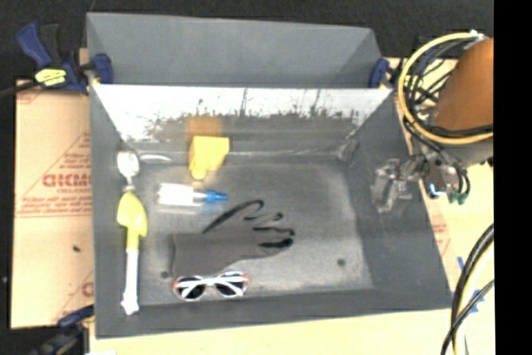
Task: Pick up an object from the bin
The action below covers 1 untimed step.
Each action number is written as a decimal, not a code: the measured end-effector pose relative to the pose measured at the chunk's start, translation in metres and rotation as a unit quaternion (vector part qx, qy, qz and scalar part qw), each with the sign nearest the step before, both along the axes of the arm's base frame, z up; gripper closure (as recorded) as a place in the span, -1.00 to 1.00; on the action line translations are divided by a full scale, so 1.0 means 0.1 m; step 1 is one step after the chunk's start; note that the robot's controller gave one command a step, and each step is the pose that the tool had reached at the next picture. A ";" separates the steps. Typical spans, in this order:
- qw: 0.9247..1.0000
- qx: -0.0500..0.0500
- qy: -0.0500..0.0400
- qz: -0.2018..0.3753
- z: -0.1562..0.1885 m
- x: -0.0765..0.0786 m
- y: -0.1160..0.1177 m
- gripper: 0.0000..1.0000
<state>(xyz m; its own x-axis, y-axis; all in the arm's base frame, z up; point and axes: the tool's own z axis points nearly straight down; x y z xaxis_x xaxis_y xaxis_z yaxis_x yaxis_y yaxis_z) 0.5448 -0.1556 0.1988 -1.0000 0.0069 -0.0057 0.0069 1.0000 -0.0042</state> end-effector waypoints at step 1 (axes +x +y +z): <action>1.000 0.001 -0.001 0.011 -0.30 0.03 0.84 1.00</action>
Offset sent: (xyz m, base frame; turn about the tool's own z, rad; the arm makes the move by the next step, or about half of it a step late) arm -0.0002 0.0274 -0.0603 0.0134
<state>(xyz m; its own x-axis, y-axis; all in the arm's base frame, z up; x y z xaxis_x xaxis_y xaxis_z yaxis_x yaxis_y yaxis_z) 0.5476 -0.0711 0.1685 -0.9998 -0.0161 -0.0081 -0.0161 0.9999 -0.0016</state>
